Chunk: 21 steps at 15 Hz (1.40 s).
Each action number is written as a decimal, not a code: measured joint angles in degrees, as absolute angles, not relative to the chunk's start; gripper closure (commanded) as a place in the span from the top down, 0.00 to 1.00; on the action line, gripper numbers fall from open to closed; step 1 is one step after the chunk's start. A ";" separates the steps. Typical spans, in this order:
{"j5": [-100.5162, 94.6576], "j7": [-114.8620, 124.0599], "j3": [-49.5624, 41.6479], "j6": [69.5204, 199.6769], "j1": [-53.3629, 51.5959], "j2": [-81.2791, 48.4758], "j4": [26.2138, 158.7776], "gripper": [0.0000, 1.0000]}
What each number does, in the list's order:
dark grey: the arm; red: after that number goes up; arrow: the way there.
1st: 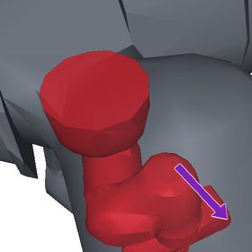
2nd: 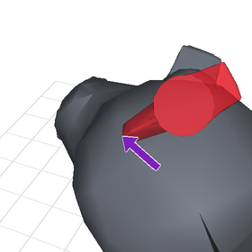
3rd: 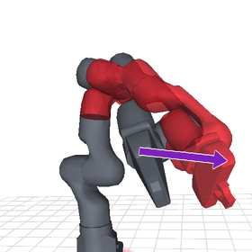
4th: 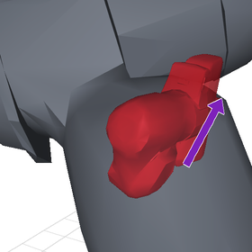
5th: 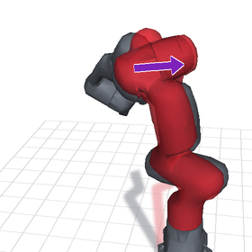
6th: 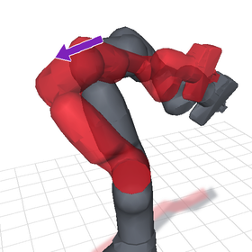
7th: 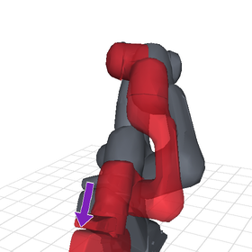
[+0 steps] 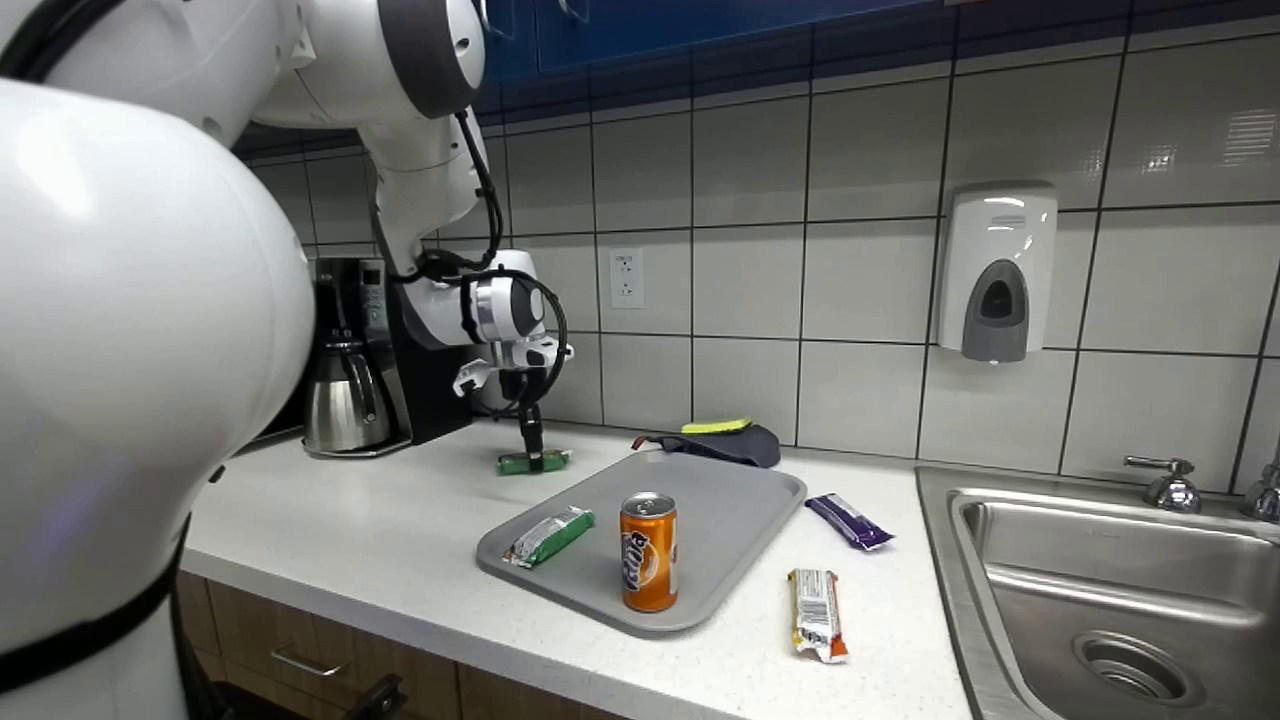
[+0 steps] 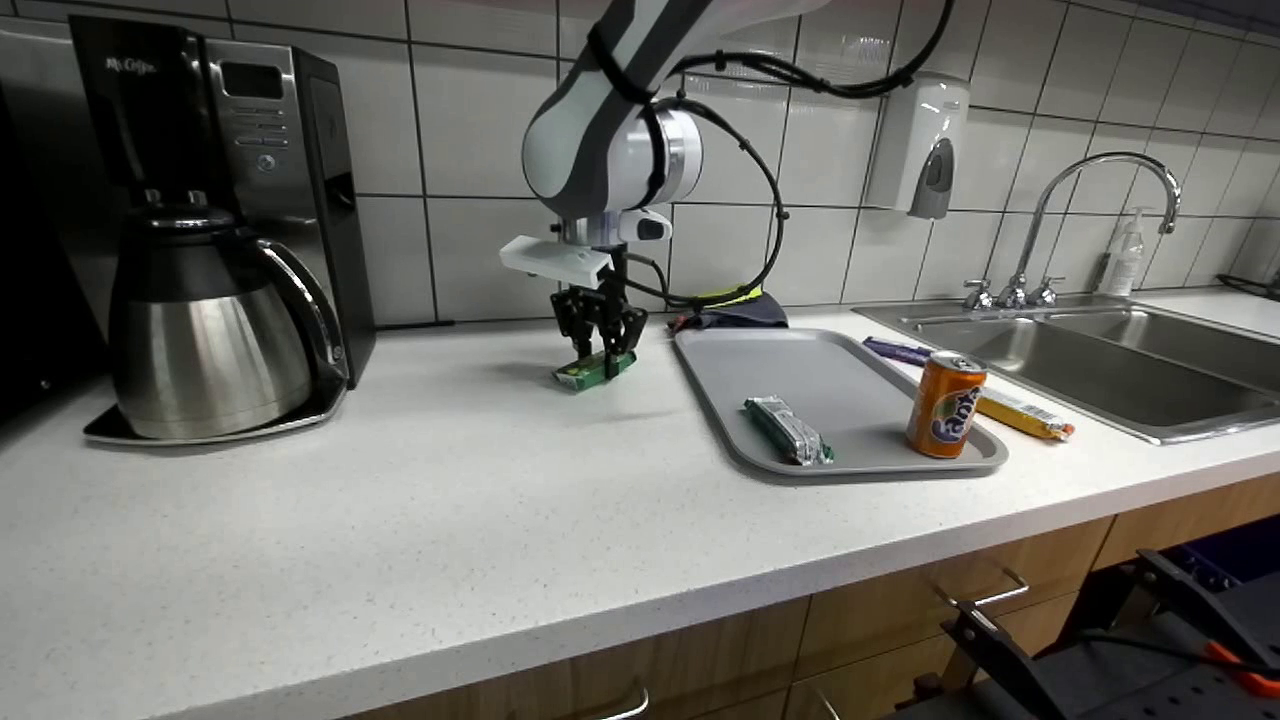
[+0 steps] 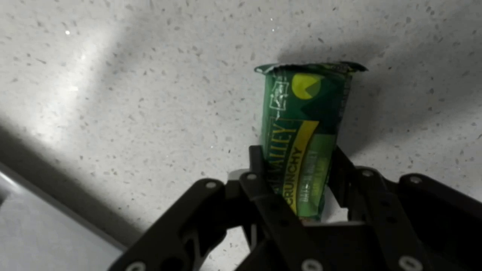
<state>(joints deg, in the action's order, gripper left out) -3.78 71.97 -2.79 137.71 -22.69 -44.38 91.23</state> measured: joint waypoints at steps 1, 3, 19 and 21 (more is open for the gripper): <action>-3.93 71.97 -2.79 137.71 -22.86 -44.11 91.38 0.19; -4.06 71.86 -2.77 137.71 -22.97 -43.33 91.95 0.19; -6.18 71.72 -4.51 137.74 -20.19 -26.79 110.08 0.19; -6.68 71.72 -4.63 137.79 -19.15 -25.54 112.00 0.19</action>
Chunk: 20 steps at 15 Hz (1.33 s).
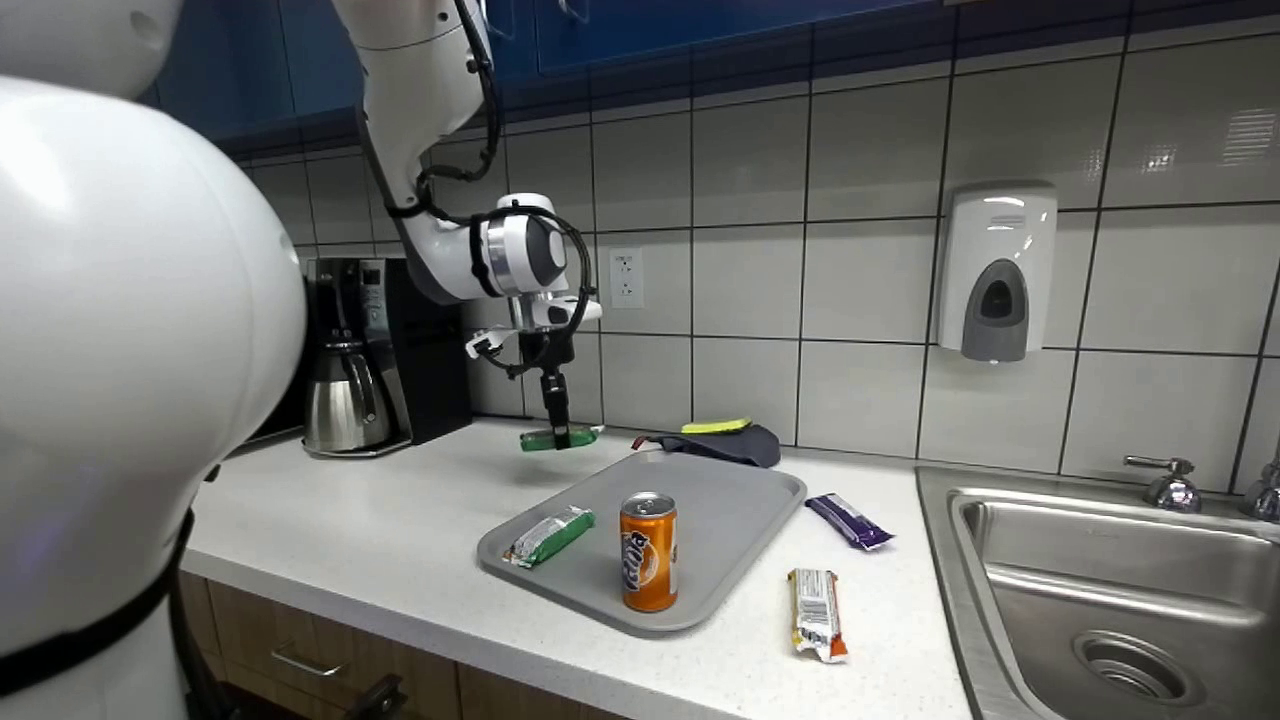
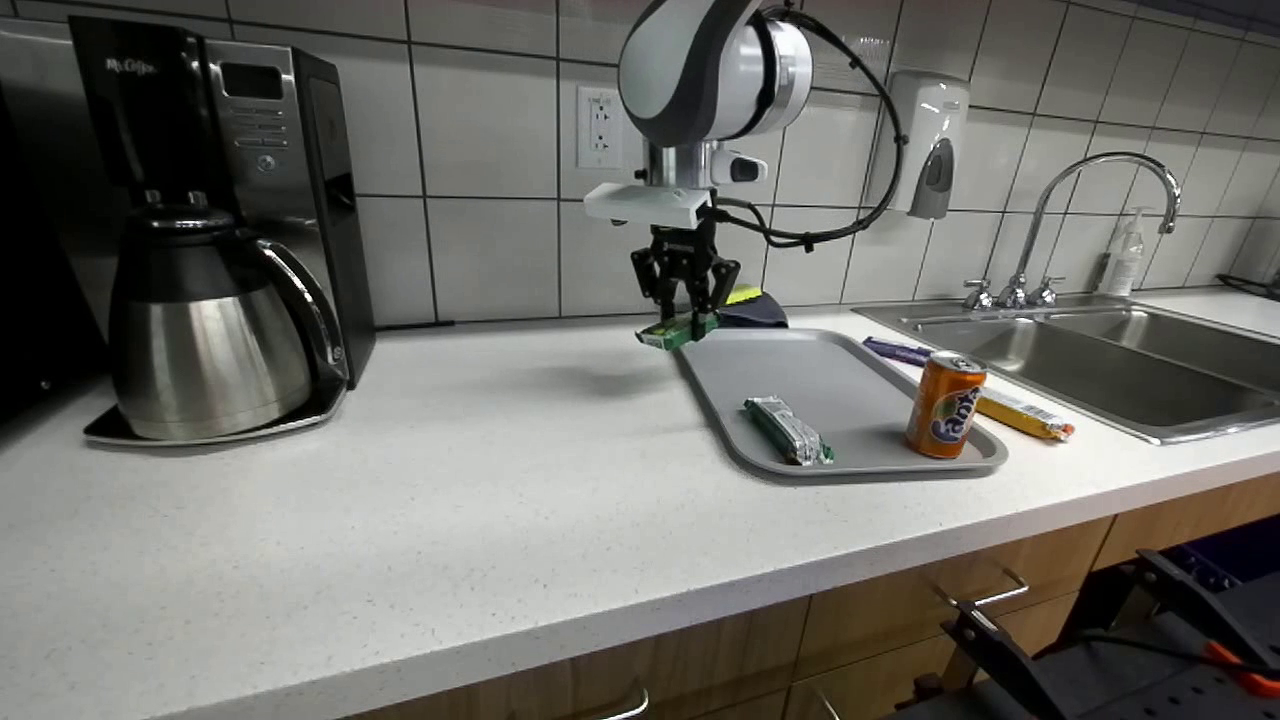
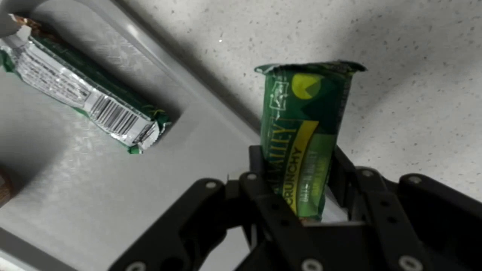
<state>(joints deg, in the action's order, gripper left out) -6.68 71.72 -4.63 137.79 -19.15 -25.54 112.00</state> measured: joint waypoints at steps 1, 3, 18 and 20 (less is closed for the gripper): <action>-7.01 71.72 -4.76 137.82 -18.68 -25.18 112.72 0.19; -7.46 71.72 -5.13 137.94 -17.86 -24.74 113.85 0.19; -8.61 70.92 -6.35 143.49 -11.96 -26.07 116.72 0.19; -8.61 70.54 -6.43 144.36 -11.67 -26.76 116.72 0.19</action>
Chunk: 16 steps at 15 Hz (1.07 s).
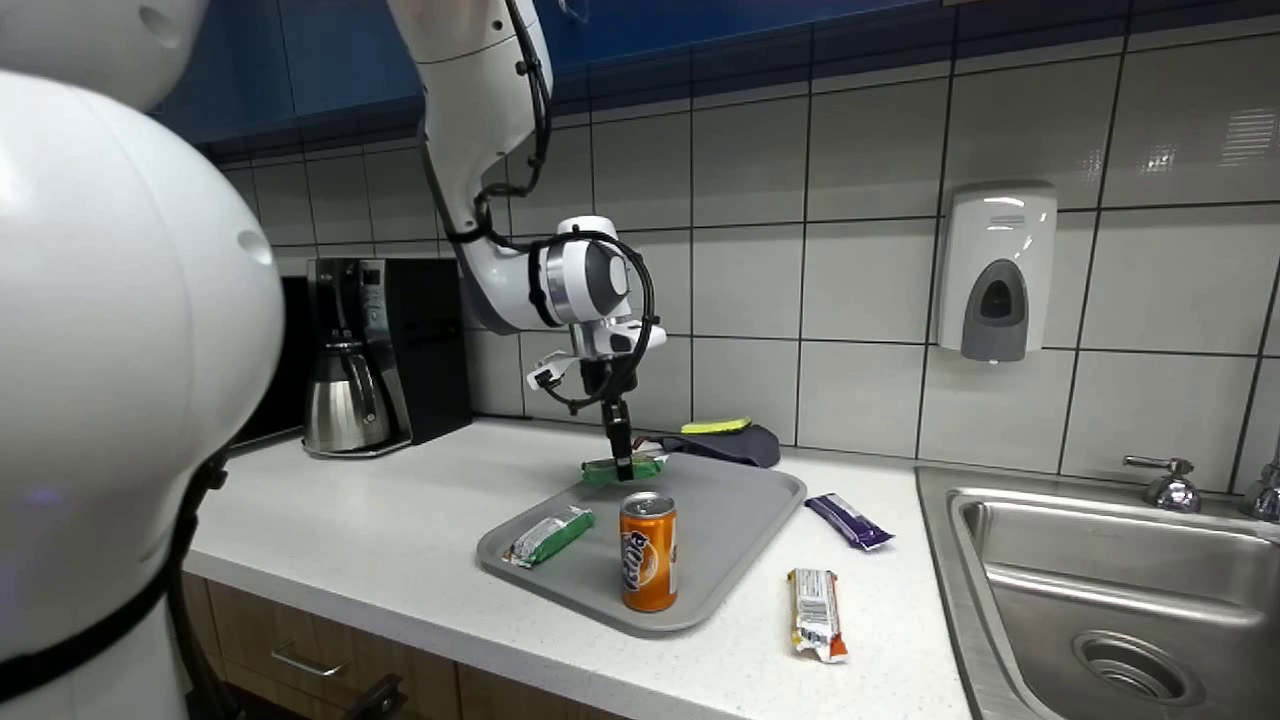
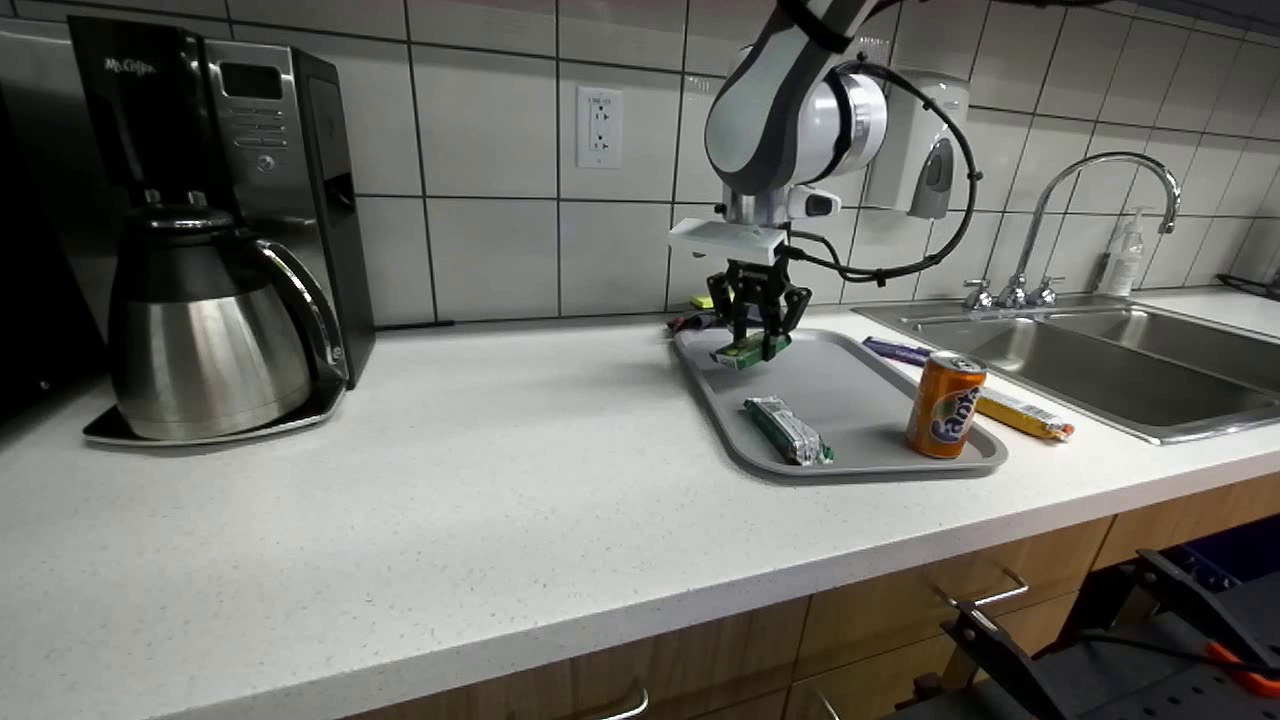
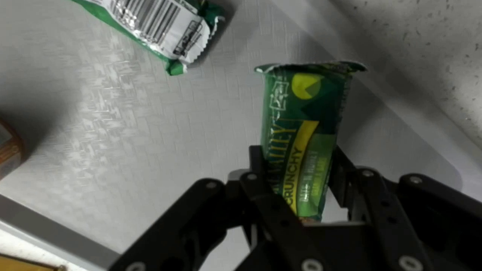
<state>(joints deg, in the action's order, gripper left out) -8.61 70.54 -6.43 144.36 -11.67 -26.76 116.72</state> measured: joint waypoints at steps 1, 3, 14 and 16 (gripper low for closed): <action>-8.61 70.41 -6.45 144.84 -11.59 -27.18 116.72 0.19; -8.61 70.23 -6.51 146.11 -11.56 -28.06 116.72 0.19; -8.55 68.71 -6.71 151.21 -11.56 -30.26 116.72 1.00; -8.55 68.14 -6.71 151.21 -11.62 -30.24 116.72 1.00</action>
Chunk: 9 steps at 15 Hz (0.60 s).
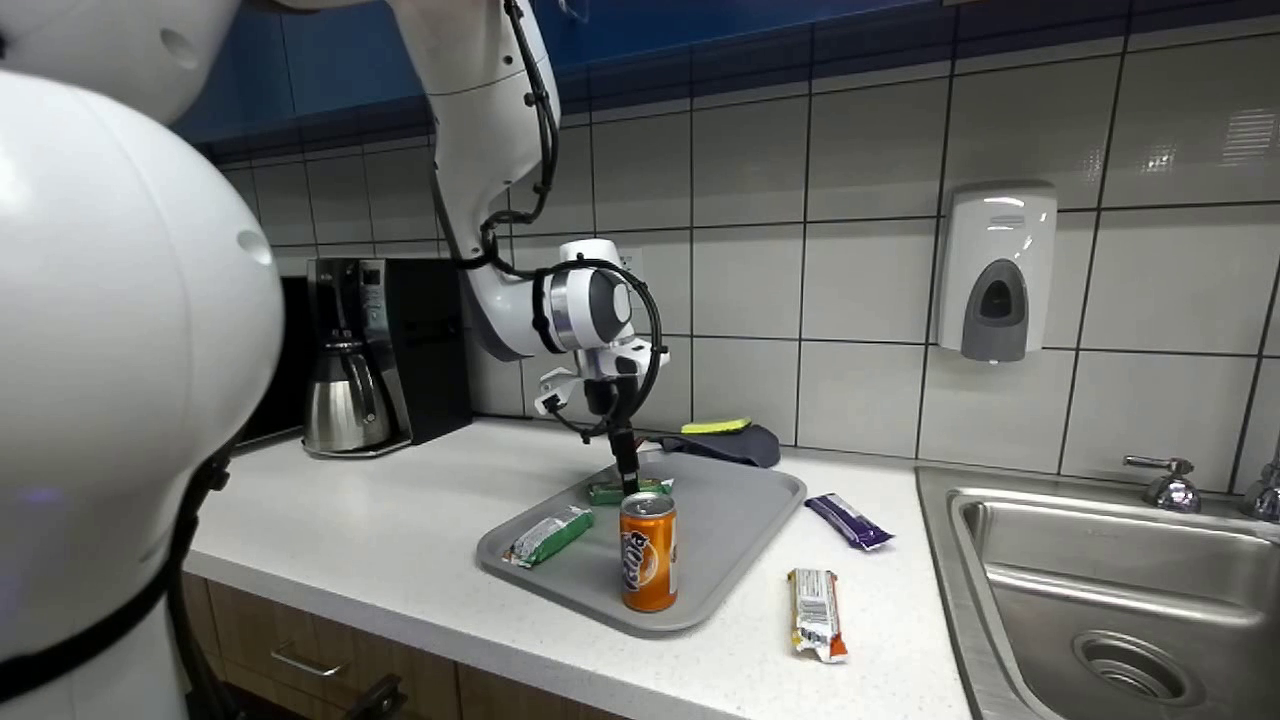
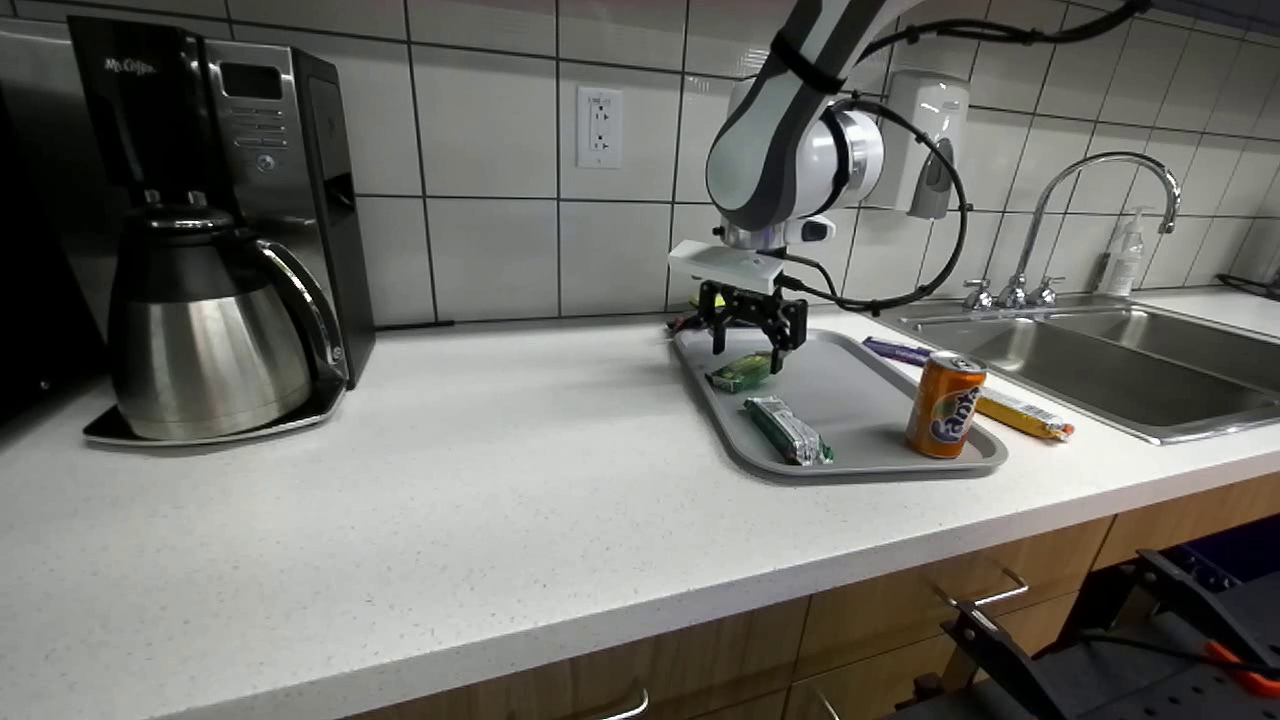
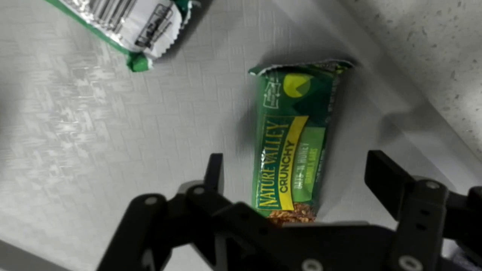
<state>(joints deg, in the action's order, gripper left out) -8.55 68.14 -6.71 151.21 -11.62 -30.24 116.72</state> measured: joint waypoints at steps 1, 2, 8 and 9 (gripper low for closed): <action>-8.55 67.89 -6.71 151.21 -11.69 -30.19 116.72 1.00; -8.55 67.71 -6.71 151.21 -11.79 -30.12 116.72 1.00; -8.59 67.16 -6.72 151.17 -12.42 -28.63 116.82 1.00; -8.60 67.03 -6.72 151.17 -12.43 -28.21 116.89 1.00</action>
<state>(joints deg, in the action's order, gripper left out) -8.60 67.03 -6.72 151.17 -12.43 -28.21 116.89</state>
